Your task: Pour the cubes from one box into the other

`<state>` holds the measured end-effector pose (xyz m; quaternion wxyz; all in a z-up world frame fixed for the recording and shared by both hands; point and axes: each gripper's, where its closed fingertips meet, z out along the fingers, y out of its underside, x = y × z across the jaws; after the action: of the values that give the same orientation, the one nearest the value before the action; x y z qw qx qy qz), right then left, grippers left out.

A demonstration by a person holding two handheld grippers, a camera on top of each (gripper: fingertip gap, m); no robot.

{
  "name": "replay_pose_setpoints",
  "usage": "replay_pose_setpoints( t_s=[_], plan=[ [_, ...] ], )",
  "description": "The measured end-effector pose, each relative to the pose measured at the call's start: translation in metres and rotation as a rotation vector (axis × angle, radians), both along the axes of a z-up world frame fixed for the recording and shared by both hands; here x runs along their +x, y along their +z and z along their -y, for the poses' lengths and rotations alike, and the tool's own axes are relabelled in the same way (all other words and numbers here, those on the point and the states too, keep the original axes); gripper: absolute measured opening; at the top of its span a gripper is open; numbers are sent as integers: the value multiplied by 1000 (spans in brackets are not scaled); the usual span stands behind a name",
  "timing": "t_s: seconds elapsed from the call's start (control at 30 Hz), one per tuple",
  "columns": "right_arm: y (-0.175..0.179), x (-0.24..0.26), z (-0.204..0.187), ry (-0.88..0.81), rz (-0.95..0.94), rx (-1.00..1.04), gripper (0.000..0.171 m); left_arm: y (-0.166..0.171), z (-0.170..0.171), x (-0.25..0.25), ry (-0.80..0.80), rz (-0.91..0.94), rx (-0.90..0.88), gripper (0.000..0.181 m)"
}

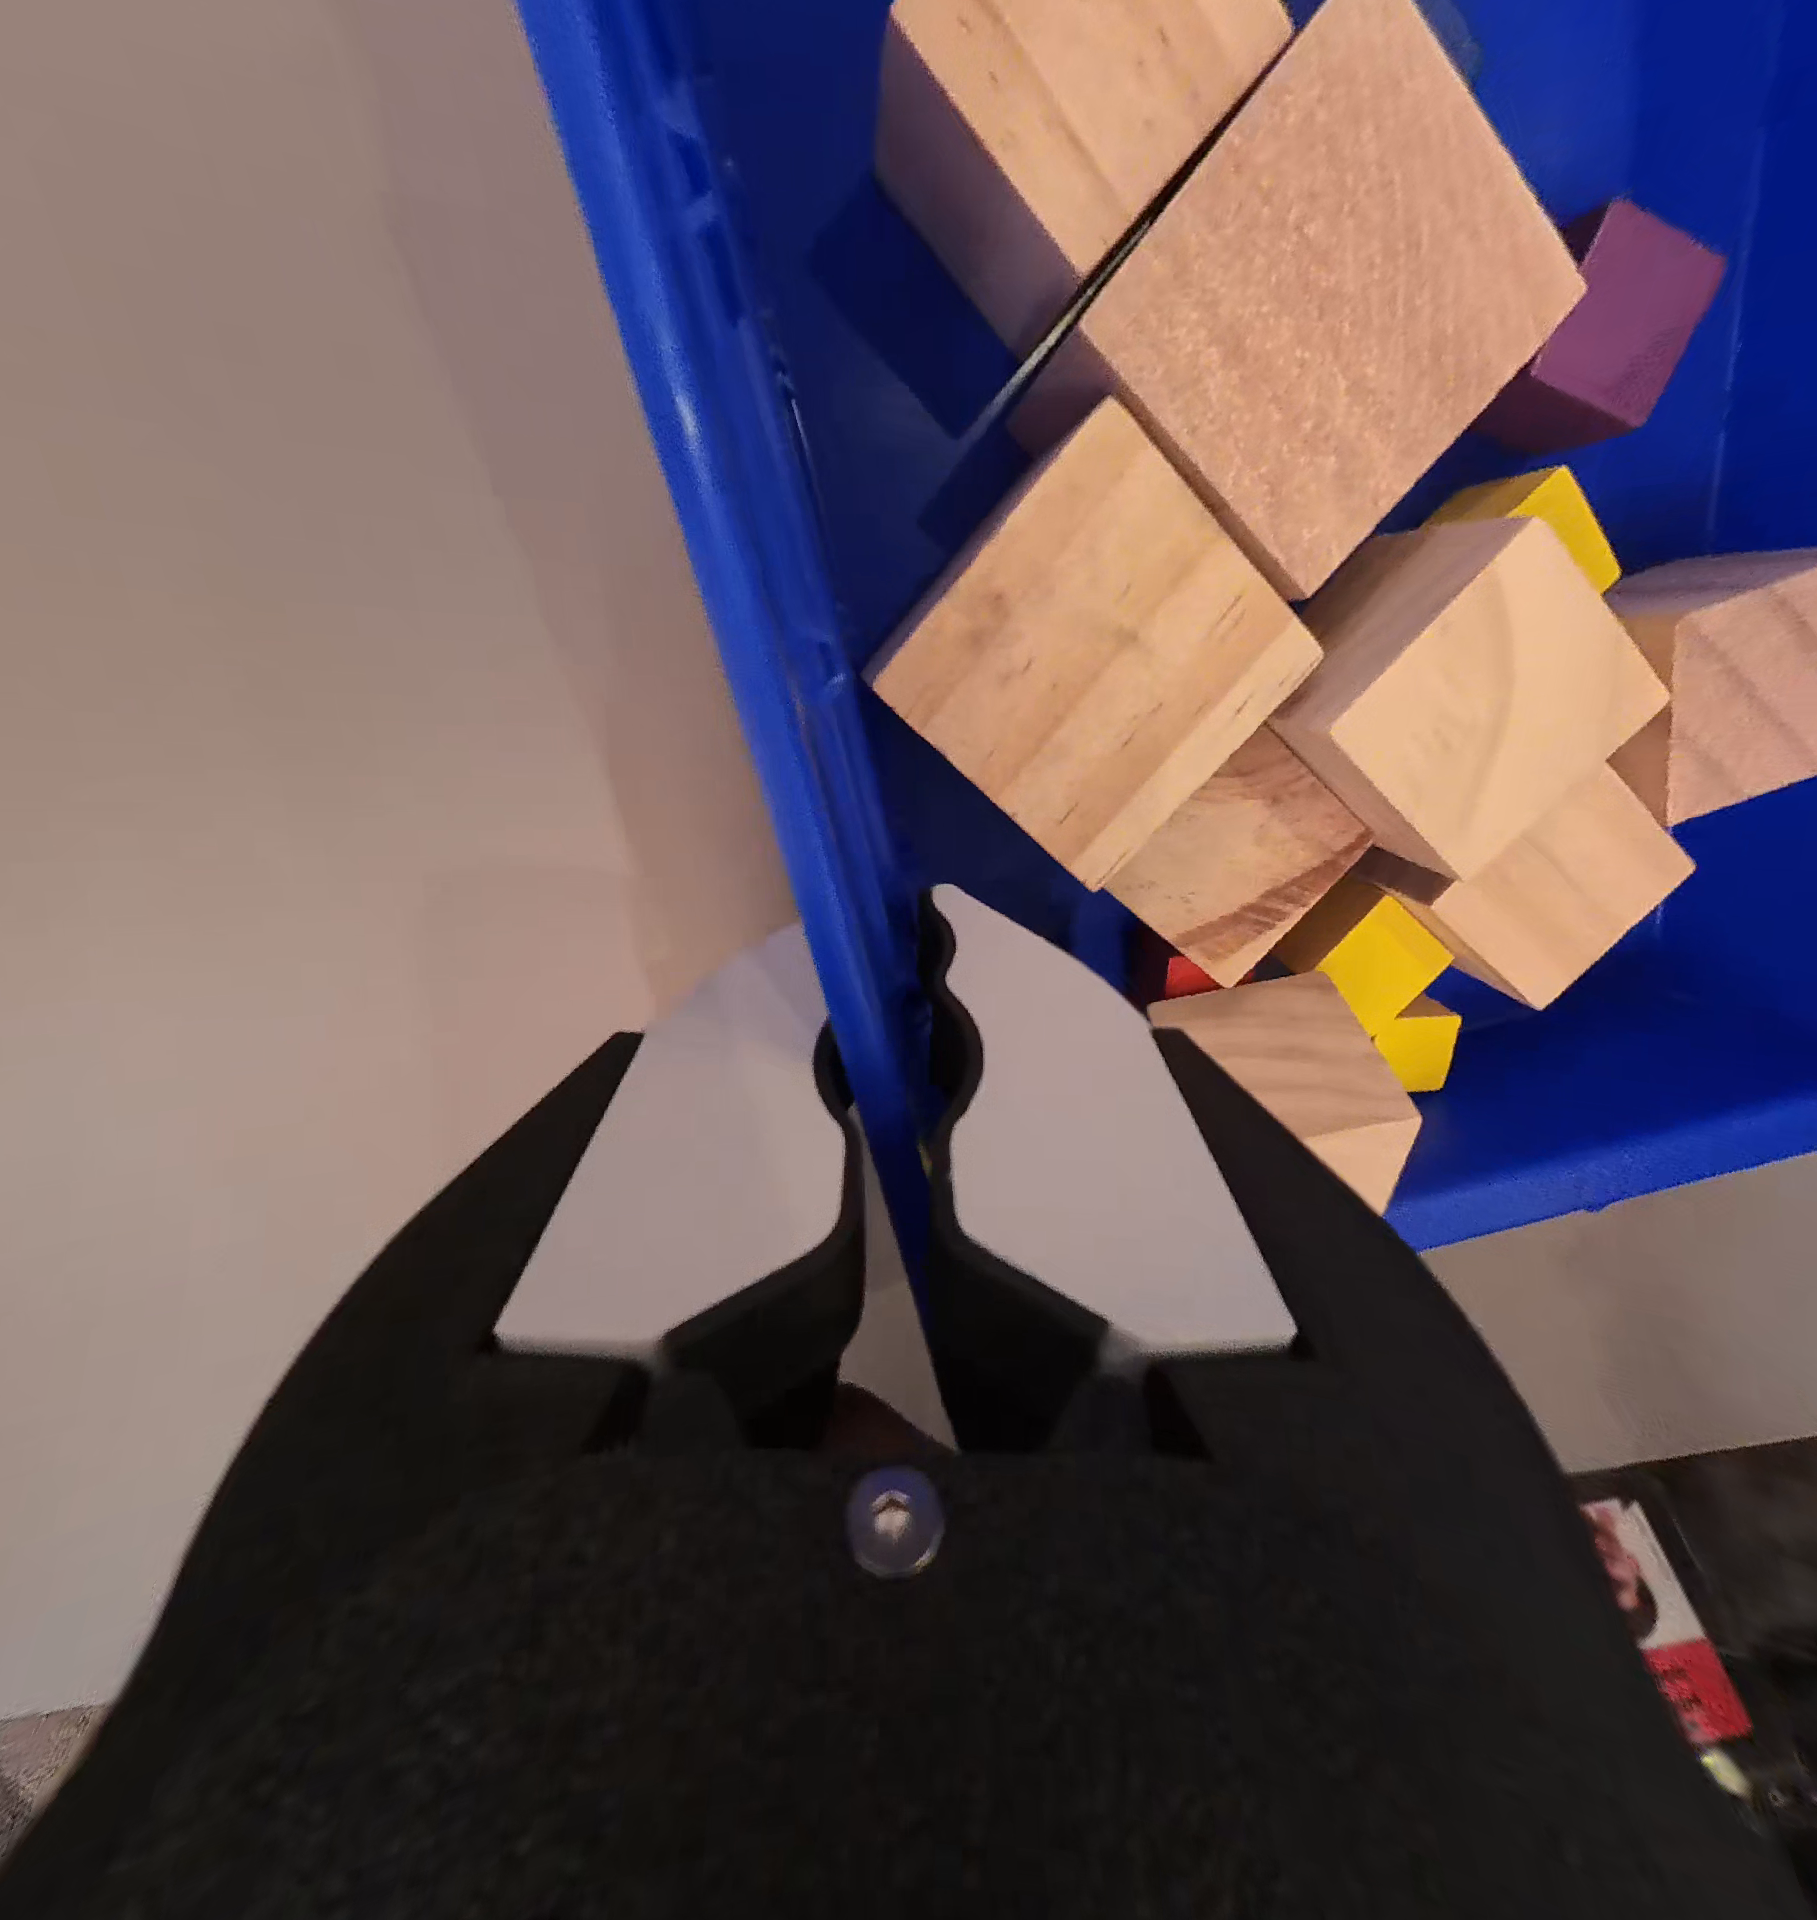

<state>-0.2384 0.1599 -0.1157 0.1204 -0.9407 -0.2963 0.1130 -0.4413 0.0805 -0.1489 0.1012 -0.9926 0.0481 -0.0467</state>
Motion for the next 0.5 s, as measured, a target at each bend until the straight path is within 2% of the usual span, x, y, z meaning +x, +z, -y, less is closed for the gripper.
replay_pose_setpoints(
  t_s=[0.07,0.13,0.2,0.27,0.33,0.37,0.4,0.5],
  plan=[
    [18,1,-12,-2,1,72,23,0,-1,1,-2,-5,20,6],
    [31,-2,-17,-29,-79,79,30,0,-2,5,6,22,36,6],
    [23,0,-19,-86,-85,18,39,0,-1,12,2,47,36,7],
    [7,1,-25,-127,-52,-2,39,0,-1,22,-21,50,33,7],
    [-16,1,-23,-148,-2,-51,32,0,-2,34,-44,49,38,7],
    [-32,10,-19,-135,87,-74,10,0,-3,39,-50,52,40,7],
    [-42,18,-18,-146,153,-66,12,0,-4,44,-54,56,38,7],
    [-36,28,-24,-195,133,-54,8,0,-8,57,-60,75,33,7]
  ],
)
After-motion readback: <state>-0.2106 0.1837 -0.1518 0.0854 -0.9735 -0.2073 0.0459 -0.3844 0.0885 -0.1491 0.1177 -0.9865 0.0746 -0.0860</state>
